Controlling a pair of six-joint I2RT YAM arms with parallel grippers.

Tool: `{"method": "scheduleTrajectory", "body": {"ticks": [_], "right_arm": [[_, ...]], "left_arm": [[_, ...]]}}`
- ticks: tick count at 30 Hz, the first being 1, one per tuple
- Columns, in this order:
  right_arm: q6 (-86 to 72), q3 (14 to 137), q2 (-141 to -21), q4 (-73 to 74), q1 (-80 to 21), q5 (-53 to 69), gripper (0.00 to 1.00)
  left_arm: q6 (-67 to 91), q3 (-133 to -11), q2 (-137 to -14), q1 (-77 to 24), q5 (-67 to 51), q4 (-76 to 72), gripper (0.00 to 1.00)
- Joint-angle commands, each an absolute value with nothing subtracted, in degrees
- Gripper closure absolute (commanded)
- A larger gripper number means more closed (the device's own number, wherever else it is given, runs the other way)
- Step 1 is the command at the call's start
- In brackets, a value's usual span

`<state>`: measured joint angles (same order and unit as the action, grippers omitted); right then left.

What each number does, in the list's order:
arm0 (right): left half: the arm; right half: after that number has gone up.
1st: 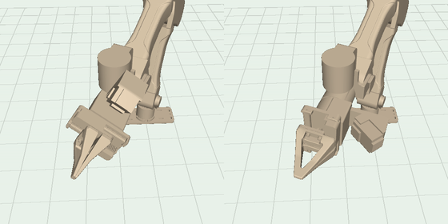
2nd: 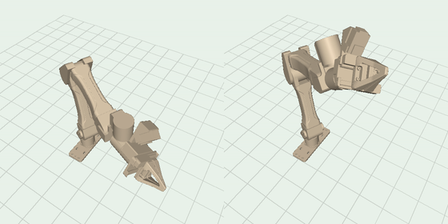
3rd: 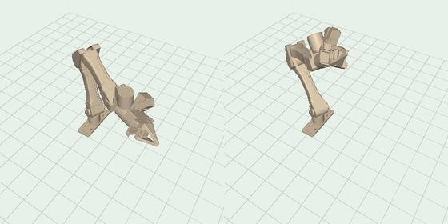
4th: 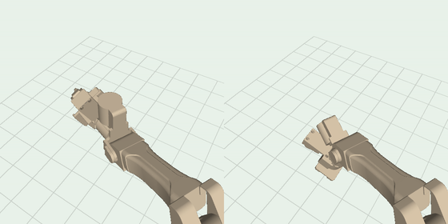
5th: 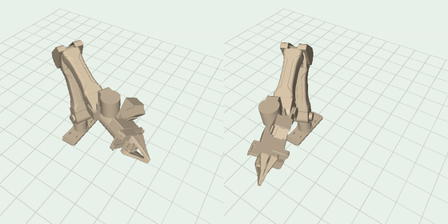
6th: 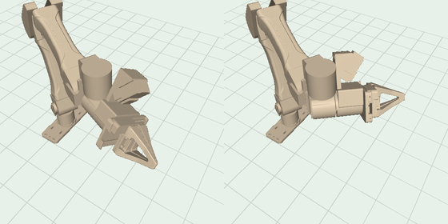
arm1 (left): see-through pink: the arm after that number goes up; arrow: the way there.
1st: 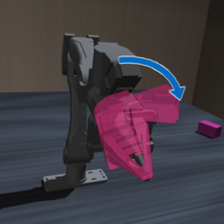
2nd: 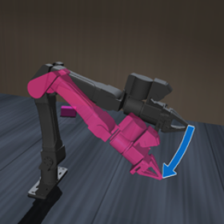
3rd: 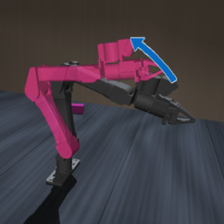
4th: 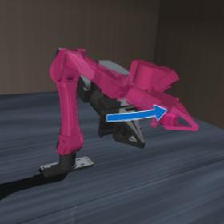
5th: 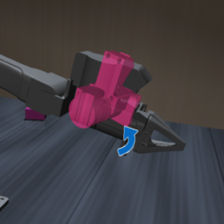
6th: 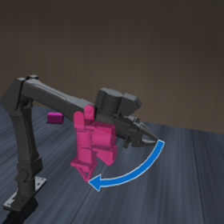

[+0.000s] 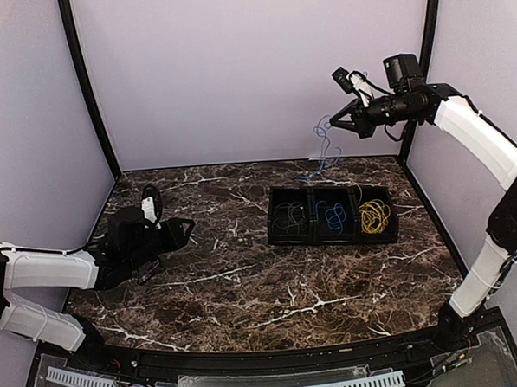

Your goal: Untangle the cables

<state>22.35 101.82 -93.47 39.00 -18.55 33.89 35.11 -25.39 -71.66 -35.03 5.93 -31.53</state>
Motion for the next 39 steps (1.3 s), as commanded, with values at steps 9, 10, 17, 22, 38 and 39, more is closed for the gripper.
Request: {"method": "scheduleTrajectory", "body": {"ticks": [9, 10, 17, 22, 38, 39], "right_arm": [[23.0, 92.03, -95.45, 34.15, -17.34, 30.9, 1.0], [23.25, 90.8, -95.65, 33.89, -17.27, 30.53, 1.0], [24.25, 85.13, -97.27, 32.3, -17.23, 29.23, 1.0], [24.89, 83.8, -99.18, 32.44, -17.23, 27.88, 1.0], [21.77, 96.18, -92.66, 38.49, -17.13, 37.94, 1.0], [21.6, 96.9, -92.38, 38.56, -17.11, 38.1, 1.0]], "left_arm": [[33.98, -23.98, -68.74, -34.89, 6.18, -28.99, 0.57], [34.0, -23.94, -68.73, -34.89, 6.17, -29.04, 0.57], [34.33, -23.51, -68.39, -34.87, 6.33, -28.91, 0.57], [34.76, -23.17, -68.65, -34.86, 6.37, -29.29, 0.57], [35.33, -22.94, -69.89, -34.89, 6.19, -30.84, 0.57], [35.42, -22.98, -70.03, -34.89, 6.04, -30.98, 0.57]]}}
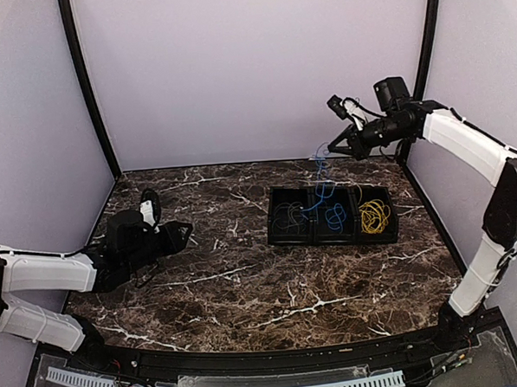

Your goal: Untangle the cables

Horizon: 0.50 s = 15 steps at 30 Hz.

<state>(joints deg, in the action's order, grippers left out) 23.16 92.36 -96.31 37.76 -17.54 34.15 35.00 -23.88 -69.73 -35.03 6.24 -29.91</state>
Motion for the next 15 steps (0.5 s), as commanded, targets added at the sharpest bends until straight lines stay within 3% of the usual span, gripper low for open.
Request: {"method": "scheduleTrajectory", "body": {"ticks": [1, 15], "right_arm": [[21.39, 97.06, -92.08, 38.5, -17.13, 38.0, 1.0], [26.53, 89.24, -91.02, 35.94, -17.14, 29.35, 1.0]], "left_arm": [[35.53, -22.95, -70.08, -34.89, 5.95, -31.19, 0.57], [35.55, -22.61, -69.37, -34.89, 5.88, -30.61, 0.57]]}}
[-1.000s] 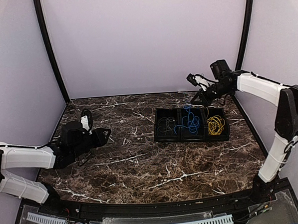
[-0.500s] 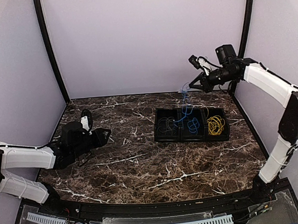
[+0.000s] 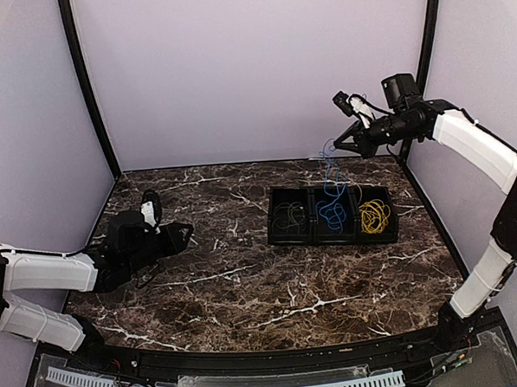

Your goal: Untangle the cables

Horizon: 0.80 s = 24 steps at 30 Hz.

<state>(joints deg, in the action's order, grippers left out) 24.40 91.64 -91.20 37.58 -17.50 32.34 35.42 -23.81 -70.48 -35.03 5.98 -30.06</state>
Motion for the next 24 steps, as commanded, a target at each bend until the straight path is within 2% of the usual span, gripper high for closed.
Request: {"method": "scheduleTrajectory", "body": {"ticks": [1, 11, 18, 20, 22, 24], "right_arm": [[26.85, 88.72, -91.17, 35.79, -17.14, 28.97, 1.0], [29.34, 81.85, -98.09, 32.55, -17.08, 25.46, 1.0], [28.82, 83.46, -106.22, 34.86, -17.14, 23.23, 1.0], [28.72, 84.38, -106.66, 36.28, -17.09, 23.59, 0.92], [28.39, 85.44, -105.78, 37.91, -17.09, 24.11, 0.76], [28.25, 85.86, -103.58, 39.08, -17.14, 23.83, 0.66]], "left_arm": [[35.58, -22.55, -69.32, -34.89, 5.93, -30.55, 0.57], [35.92, -22.29, -68.75, -34.87, 5.88, -30.11, 0.57], [35.9, -22.22, -67.14, -34.89, 6.37, -28.89, 0.57], [35.59, -22.24, -66.55, -34.89, 6.7, -28.34, 0.57], [35.14, -22.6, -66.2, -34.85, 6.78, -27.62, 0.57], [34.7, -23.68, -66.01, -34.89, 6.92, -25.31, 0.53]]}}
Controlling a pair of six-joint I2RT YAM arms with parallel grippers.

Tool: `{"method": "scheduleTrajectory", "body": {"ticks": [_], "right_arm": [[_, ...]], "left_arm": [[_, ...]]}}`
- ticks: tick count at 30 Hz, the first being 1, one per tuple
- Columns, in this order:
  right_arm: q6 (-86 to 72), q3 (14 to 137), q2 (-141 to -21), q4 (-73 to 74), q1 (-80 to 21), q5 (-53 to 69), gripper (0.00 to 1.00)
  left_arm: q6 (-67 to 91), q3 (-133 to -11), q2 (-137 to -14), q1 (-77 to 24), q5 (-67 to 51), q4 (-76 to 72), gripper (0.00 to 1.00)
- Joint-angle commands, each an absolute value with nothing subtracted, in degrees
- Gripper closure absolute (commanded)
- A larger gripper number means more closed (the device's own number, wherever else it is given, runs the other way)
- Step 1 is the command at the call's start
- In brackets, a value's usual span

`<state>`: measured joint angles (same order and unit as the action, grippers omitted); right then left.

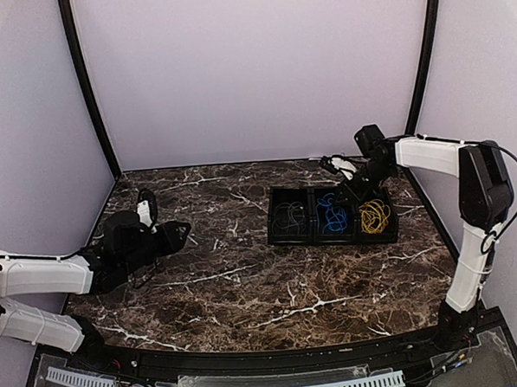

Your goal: Untangle the cables

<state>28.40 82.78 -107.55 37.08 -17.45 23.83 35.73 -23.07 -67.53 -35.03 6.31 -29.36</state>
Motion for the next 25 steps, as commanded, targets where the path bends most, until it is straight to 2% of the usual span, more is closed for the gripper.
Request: {"method": "scheduleTrajectory", "body": {"ticks": [1, 7, 9, 10, 11, 15, 20, 25], "right_arm": [[28.24, 85.82, -102.06, 39.75, -17.14, 23.72, 0.63], [26.01, 83.3, -93.15, 40.58, -16.16, 20.96, 0.42], [23.79, 81.27, -88.89, 38.53, -15.13, 19.14, 0.28], [22.64, 79.8, -87.57, 36.79, -14.32, 18.09, 0.11], [21.27, 78.21, -84.48, 34.7, -13.36, 17.24, 0.02], [14.11, 70.88, -74.94, 25.61, -8.74, 14.65, 0.01], [7.86, 63.51, -66.31, 20.11, -8.23, 5.83, 0.01], [7.62, 56.11, -58.46, 16.18, -7.78, 9.2, 0.01]], "left_arm": [[34.58, -24.27, -66.12, -34.89, 7.02, -24.21, 0.52], [32.57, -30.75, -66.65, -34.83, 8.08, -14.41, 0.39], [31.08, -34.75, -66.72, -34.81, 8.06, -10.9, 0.35], [29.87, -35.88, -66.89, -34.85, 8.16, -8.39, 0.33], [29.17, -38.5, -67.02, -34.82, 8.48, -6.88, 0.31], [24.14, -47.59, -68.72, -34.8, 9.77, 2.82, 0.24], [19.46, -55.0, -70.23, -34.74, 11.98, 11.02, 0.19], [15.94, -57.03, -70.15, -34.72, 13.65, 12.55, 0.15]]}}
